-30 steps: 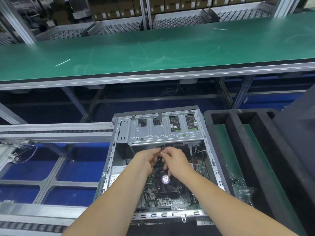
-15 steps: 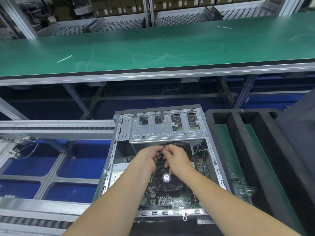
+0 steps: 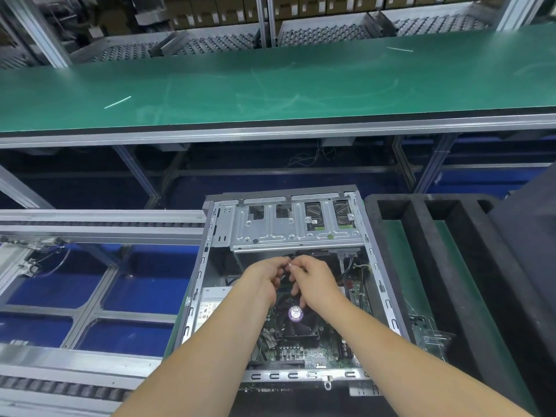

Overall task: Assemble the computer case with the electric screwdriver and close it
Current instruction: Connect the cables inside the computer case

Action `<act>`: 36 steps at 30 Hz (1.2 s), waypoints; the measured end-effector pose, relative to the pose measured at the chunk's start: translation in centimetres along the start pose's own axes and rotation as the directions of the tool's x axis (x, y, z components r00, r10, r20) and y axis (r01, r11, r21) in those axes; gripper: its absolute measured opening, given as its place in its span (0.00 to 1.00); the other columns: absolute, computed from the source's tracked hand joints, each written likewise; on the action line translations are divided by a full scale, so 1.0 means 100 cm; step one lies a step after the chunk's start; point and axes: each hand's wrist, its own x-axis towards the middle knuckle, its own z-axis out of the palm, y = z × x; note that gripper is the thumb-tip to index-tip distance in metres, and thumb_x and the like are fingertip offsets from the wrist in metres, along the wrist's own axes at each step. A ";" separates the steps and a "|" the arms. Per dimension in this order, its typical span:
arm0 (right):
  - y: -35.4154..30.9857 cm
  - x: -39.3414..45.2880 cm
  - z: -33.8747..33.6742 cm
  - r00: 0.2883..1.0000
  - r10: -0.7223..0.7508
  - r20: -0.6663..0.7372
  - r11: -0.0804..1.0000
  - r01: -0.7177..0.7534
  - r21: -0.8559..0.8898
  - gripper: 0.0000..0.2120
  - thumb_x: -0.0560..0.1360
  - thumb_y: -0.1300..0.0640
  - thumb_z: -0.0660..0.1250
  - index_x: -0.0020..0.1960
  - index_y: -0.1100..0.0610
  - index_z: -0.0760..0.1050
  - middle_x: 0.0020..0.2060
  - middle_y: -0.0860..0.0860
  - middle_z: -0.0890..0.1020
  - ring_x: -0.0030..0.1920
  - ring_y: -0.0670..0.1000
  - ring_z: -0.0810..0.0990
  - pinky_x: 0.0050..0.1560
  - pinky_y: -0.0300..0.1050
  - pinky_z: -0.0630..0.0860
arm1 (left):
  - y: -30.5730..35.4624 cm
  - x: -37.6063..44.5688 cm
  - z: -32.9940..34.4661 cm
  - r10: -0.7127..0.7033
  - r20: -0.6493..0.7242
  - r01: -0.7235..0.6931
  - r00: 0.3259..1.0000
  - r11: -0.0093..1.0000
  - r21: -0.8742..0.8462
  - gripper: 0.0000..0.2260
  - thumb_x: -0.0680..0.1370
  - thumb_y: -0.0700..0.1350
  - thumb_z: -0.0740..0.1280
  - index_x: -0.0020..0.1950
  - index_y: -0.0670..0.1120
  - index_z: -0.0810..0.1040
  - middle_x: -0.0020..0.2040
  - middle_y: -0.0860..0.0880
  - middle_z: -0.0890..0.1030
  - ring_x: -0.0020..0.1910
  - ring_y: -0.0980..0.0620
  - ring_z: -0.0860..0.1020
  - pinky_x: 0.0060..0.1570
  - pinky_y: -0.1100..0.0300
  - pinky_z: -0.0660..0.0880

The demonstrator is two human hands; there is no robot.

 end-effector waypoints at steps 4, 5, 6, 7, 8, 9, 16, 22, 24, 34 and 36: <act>0.001 0.001 0.001 1.000 0.000 -0.007 1.000 0.000 0.004 0.07 0.86 0.61 0.62 0.56 0.57 0.79 0.43 0.56 0.81 0.24 0.41 0.76 0.21 0.39 0.72 | -0.001 -0.001 0.000 0.011 -0.002 -0.011 1.000 1.000 0.005 0.16 0.77 0.49 0.74 0.31 0.47 0.75 0.29 0.53 0.72 0.28 0.56 0.65 0.32 0.62 0.64; 0.001 0.001 0.001 1.000 -0.002 -0.009 1.000 0.002 0.002 0.07 0.86 0.61 0.62 0.56 0.57 0.79 0.42 0.56 0.81 0.23 0.41 0.76 0.21 0.39 0.72 | -0.001 -0.001 0.000 0.014 0.000 -0.014 1.000 1.000 0.012 0.16 0.77 0.49 0.74 0.32 0.47 0.75 0.29 0.53 0.72 0.28 0.56 0.65 0.32 0.61 0.64; 0.002 0.001 0.001 1.000 -0.005 -0.010 1.000 0.005 -0.001 0.07 0.86 0.61 0.62 0.55 0.57 0.79 0.42 0.56 0.80 0.24 0.41 0.76 0.21 0.39 0.72 | -0.001 -0.001 0.000 0.018 0.002 -0.018 1.000 1.000 0.020 0.16 0.77 0.49 0.73 0.32 0.47 0.75 0.30 0.53 0.71 0.28 0.56 0.64 0.31 0.61 0.64; 0.002 0.001 0.001 1.000 -0.008 -0.011 1.000 0.008 -0.004 0.07 0.86 0.61 0.62 0.54 0.57 0.79 0.41 0.56 0.80 0.24 0.42 0.76 0.21 0.39 0.72 | -0.001 -0.002 0.000 0.023 0.004 -0.023 1.000 0.999 0.030 0.16 0.78 0.49 0.73 0.32 0.47 0.74 0.30 0.53 0.71 0.28 0.56 0.64 0.31 0.61 0.63; 0.003 0.001 0.002 1.000 -0.008 -0.012 1.000 0.008 -0.004 0.07 0.86 0.61 0.61 0.53 0.57 0.79 0.41 0.56 0.80 0.23 0.42 0.76 0.21 0.39 0.72 | -0.001 -0.002 0.001 0.027 0.003 -0.027 1.000 0.999 0.036 0.16 0.78 0.49 0.73 0.32 0.47 0.74 0.30 0.53 0.71 0.28 0.56 0.64 0.31 0.61 0.63; 0.003 0.001 0.002 1.000 -0.008 -0.013 1.000 0.008 -0.003 0.08 0.86 0.61 0.61 0.53 0.57 0.79 0.41 0.56 0.80 0.23 0.42 0.75 0.22 0.39 0.72 | -0.002 -0.002 0.001 0.032 0.000 -0.032 0.999 0.999 0.040 0.17 0.78 0.48 0.73 0.32 0.47 0.74 0.30 0.53 0.71 0.27 0.56 0.64 0.31 0.61 0.63; 0.003 0.001 0.001 1.000 -0.004 0.002 1.000 0.004 0.017 0.07 0.86 0.60 0.62 0.54 0.56 0.79 0.41 0.56 0.81 0.22 0.41 0.76 0.22 0.39 0.72 | -0.003 -0.002 0.001 0.038 -0.006 -0.038 0.999 0.999 0.023 0.16 0.77 0.48 0.73 0.31 0.47 0.74 0.28 0.53 0.71 0.26 0.56 0.64 0.30 0.61 0.63; 0.003 0.001 0.001 1.000 -0.010 0.004 0.999 0.009 0.037 0.07 0.85 0.61 0.63 0.55 0.56 0.79 0.42 0.55 0.81 0.26 0.42 0.78 0.22 0.40 0.74 | -0.003 -0.001 0.001 0.035 -0.005 -0.035 0.999 0.999 0.009 0.17 0.77 0.49 0.73 0.30 0.48 0.74 0.29 0.53 0.71 0.27 0.56 0.64 0.32 0.60 0.63; 0.003 0.001 0.001 1.000 -0.006 0.002 0.999 0.006 0.049 0.07 0.85 0.61 0.62 0.55 0.56 0.79 0.42 0.55 0.81 0.26 0.43 0.78 0.22 0.40 0.74 | -0.003 0.000 0.001 0.034 -0.003 -0.034 0.999 0.999 0.008 0.17 0.77 0.49 0.74 0.30 0.48 0.74 0.28 0.53 0.71 0.28 0.56 0.65 0.32 0.60 0.63; 0.003 0.001 0.003 1.000 0.023 -0.011 0.998 -0.022 0.063 0.07 0.85 0.61 0.62 0.57 0.58 0.79 0.41 0.55 0.81 0.27 0.44 0.78 0.22 0.40 0.74 | -0.005 0.001 -0.001 0.053 -0.004 -0.053 0.999 0.999 -0.007 0.16 0.77 0.47 0.74 0.31 0.47 0.76 0.27 0.53 0.73 0.28 0.56 0.67 0.31 0.60 0.64; 0.003 0.001 0.003 1.000 0.018 -0.007 0.999 -0.018 0.051 0.07 0.85 0.61 0.62 0.56 0.58 0.80 0.41 0.55 0.81 0.28 0.45 0.79 0.22 0.40 0.74 | -0.005 0.001 -0.001 0.054 -0.004 -0.054 0.999 0.998 -0.011 0.16 0.77 0.47 0.74 0.31 0.47 0.76 0.26 0.54 0.73 0.27 0.56 0.66 0.29 0.61 0.64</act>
